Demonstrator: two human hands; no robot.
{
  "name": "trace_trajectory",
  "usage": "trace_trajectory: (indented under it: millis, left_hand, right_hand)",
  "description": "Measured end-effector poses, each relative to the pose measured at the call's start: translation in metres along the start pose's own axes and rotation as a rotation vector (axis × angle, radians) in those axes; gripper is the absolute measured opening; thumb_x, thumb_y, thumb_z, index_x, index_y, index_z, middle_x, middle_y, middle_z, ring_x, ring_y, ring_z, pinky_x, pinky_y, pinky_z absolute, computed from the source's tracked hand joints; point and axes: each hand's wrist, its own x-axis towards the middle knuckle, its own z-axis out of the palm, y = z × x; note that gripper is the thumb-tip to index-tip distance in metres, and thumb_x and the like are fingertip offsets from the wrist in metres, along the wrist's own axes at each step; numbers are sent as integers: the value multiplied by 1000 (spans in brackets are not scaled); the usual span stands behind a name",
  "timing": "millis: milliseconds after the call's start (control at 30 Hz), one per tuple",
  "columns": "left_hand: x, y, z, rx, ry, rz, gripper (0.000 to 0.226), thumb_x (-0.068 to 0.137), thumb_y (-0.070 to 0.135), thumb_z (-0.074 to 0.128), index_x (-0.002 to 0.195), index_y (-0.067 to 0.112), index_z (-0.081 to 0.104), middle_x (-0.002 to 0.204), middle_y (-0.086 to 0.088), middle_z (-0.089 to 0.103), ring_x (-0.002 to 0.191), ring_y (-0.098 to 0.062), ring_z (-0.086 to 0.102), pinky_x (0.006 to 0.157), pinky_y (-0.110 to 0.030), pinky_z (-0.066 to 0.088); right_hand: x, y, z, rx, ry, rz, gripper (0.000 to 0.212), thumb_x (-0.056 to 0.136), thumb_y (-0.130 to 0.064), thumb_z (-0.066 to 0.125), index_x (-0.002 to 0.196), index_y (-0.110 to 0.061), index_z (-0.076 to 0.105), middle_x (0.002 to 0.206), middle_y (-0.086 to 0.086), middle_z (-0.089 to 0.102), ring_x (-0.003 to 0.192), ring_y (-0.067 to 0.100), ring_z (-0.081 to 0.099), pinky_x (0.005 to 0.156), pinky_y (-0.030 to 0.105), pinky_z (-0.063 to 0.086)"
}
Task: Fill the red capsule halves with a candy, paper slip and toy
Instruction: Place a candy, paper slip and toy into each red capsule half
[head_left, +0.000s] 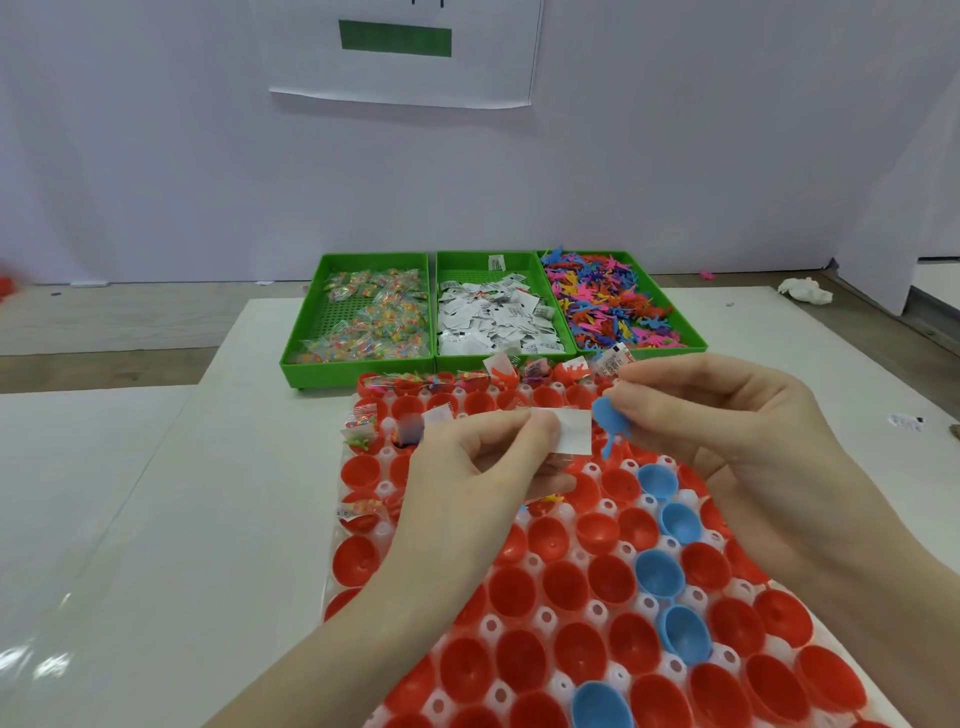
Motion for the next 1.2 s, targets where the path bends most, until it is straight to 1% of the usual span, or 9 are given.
trace_trajectory:
  millis: [233,433,533,667,800,900,1000,1100,1200]
  left_hand:
    - [-7,3,4,-336,-78,-139,18,68,25,64,74,15,77,73,-7,72,65,-13,70,59,-13,51]
    - [2,3,-1,-274,-99,-67,23,67,27,62,84,19,75,78,0,74,70,-10,70,64,-13,51]
    - [13,1,-4,-108,-95,-24,20,71,26,62,84,18,75,76,6,73,71,-2,67,63,-11,50]
    - [29,-6,-7,241,-84,39,12,80,15,68,90,14,75,68,12,71,66,7,63,63,-9,47]
    - [32,-18,-7,647,-66,91,13,78,35,69,88,27,68,72,10,70,75,-3,65,74,-27,51]
    - [28,-26,-11,890,-101,153,25,83,43,61,100,26,66,89,14,67,93,-5,59,82,-27,44]
    - [26,-34,-14,1160,-236,265,29,88,44,54,110,28,64,107,13,63,109,-9,50,92,-27,36]
    - [23,-40,-14,1261,-284,351,29,91,46,48,112,34,63,111,15,62,113,-9,45,86,-24,26]
    - [20,-42,-13,1235,-252,452,23,90,38,55,101,26,70,98,8,68,103,-17,52,78,-28,24]
  right_hand:
    - [-4,17,13,93,161,-17,18,43,-23,72,61,-23,75,65,-5,71,63,2,67,58,9,49]
    - [5,21,12,-11,147,-47,17,53,-21,71,69,-18,72,68,-6,72,64,3,66,57,11,49]
    - [13,21,6,-91,55,27,27,60,-27,68,86,-18,69,73,-4,73,65,6,67,56,14,51]
    - [22,26,-3,-255,-38,9,8,71,-13,68,77,-17,71,66,-3,71,62,9,64,55,14,52]
    - [29,42,-17,-453,-29,14,18,76,-4,70,68,-20,70,59,-5,68,57,8,61,56,17,52]
    - [31,57,-23,-682,-11,-1,21,76,-8,73,64,-24,67,66,-3,68,60,9,60,62,21,50]
    - [32,68,-25,-843,-61,-17,18,75,-10,74,64,-21,65,62,-8,63,56,-2,56,56,9,44]
    - [31,74,-25,-958,-144,-18,13,75,-13,73,67,-20,66,63,-9,63,56,1,57,57,11,43]
    - [30,76,-25,-1038,-214,-37,14,73,-19,75,67,-24,64,68,-11,63,65,4,57,65,23,47]
